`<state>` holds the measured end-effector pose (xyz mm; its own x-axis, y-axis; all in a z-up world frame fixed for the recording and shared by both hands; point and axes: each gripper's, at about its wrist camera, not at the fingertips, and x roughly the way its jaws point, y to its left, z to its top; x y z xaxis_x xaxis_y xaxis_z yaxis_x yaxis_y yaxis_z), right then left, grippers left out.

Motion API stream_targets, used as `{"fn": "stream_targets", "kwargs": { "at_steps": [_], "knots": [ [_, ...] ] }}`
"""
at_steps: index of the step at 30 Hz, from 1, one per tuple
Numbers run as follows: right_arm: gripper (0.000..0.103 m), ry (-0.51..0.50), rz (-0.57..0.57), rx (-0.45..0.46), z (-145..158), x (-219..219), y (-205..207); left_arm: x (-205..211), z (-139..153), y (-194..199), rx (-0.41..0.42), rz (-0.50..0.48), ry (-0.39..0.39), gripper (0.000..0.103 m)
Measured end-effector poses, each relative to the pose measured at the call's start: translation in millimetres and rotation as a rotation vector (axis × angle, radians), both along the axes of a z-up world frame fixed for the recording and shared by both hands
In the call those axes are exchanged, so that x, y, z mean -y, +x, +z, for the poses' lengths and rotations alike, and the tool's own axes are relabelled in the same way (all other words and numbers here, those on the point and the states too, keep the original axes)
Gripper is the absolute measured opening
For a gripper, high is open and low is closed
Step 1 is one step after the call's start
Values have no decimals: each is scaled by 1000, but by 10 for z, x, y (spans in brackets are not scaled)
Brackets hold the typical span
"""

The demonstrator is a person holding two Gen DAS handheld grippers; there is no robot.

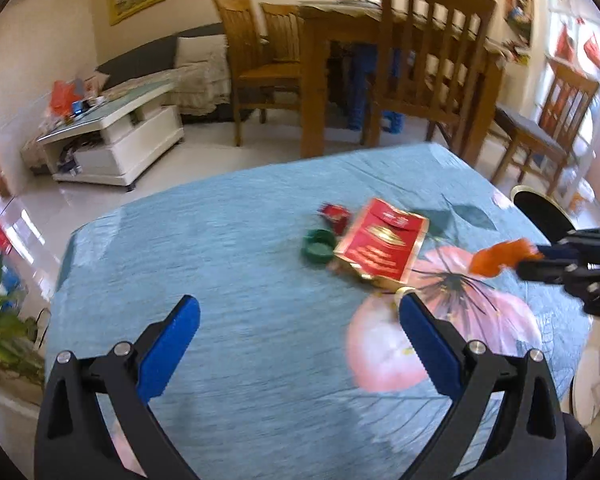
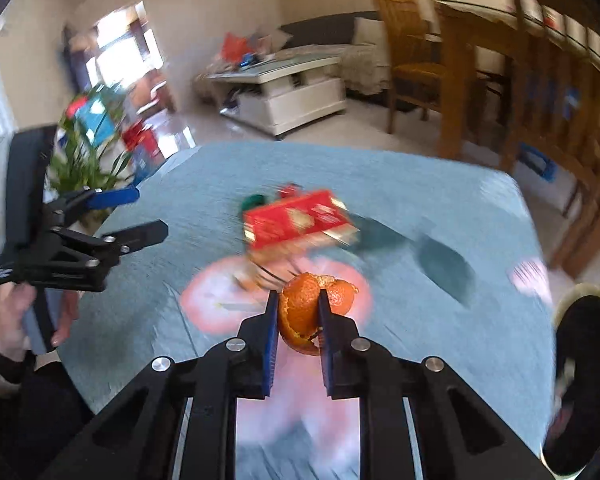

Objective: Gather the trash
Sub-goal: 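Grasp the red cigarette pack with the left tool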

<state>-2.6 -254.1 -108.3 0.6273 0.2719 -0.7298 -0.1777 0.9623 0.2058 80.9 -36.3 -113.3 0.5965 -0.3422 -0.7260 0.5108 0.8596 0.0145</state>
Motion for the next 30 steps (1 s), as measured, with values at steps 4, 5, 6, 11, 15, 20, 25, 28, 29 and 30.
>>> {"fn": "stream_targets", "kwargs": {
  "at_steps": [4,5,6,11,15,20,25,28,29,30],
  "knots": [
    [18,29,-81,-10,-44,354,-244,489,-79,-89,0,-147,55,100],
    [18,38,-93,-10,-51,434,-254,656,-84,-87,15,-213,84,100],
    [18,51,-106,-6,-58,502,-289,806,-89,-68,31,-260,119,100],
    [18,85,-132,15,-60,630,-354,1402,-154,381,-55,-450,149,96],
    [19,119,-141,21,-72,720,-412,1553,-196,762,-176,-520,100,94],
    [20,154,-158,29,-110,882,-434,1576,-312,816,-244,-612,109,87],
    [23,180,-177,44,-117,950,-461,1504,-370,661,-244,-675,166,81],
    [23,198,-179,57,-109,981,-479,1340,-297,675,-167,-602,162,71],
    [23,201,-177,53,-119,985,-475,1304,-237,674,-153,-604,130,72],
    [23,202,-176,48,-133,984,-468,1274,-161,680,-138,-605,96,73]
  ]
}}
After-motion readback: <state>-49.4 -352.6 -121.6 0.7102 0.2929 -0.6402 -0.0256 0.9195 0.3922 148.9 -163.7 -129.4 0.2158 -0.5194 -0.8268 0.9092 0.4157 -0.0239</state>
